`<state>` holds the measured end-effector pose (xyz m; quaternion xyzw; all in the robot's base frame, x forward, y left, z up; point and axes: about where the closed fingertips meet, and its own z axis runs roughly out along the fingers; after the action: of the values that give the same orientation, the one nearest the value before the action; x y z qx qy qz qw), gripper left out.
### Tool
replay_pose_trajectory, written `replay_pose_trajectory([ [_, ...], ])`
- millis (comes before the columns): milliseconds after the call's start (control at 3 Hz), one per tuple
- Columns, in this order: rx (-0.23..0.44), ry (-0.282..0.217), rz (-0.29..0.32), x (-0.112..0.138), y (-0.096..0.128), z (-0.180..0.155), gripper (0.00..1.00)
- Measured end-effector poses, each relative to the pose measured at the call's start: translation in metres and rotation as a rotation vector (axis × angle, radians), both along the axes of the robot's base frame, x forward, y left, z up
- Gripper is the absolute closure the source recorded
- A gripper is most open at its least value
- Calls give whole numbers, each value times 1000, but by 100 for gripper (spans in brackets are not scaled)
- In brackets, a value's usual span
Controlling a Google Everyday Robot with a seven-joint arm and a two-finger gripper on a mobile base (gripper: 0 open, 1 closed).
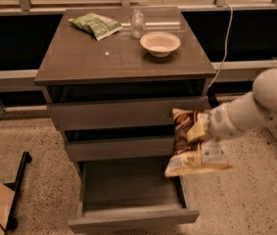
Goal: Pick brown chip bag from bottom drawer and place on counter
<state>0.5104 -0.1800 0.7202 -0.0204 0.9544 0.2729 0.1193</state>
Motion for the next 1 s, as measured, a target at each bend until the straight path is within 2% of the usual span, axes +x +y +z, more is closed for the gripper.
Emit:
replay_pose_trajectory([
  [333,-134,-123,-19,46,-21,98,100],
  [667,-254,-335,-20,80,5,226,100],
  [1000,-275,-440,-5,92,23,276,100],
])
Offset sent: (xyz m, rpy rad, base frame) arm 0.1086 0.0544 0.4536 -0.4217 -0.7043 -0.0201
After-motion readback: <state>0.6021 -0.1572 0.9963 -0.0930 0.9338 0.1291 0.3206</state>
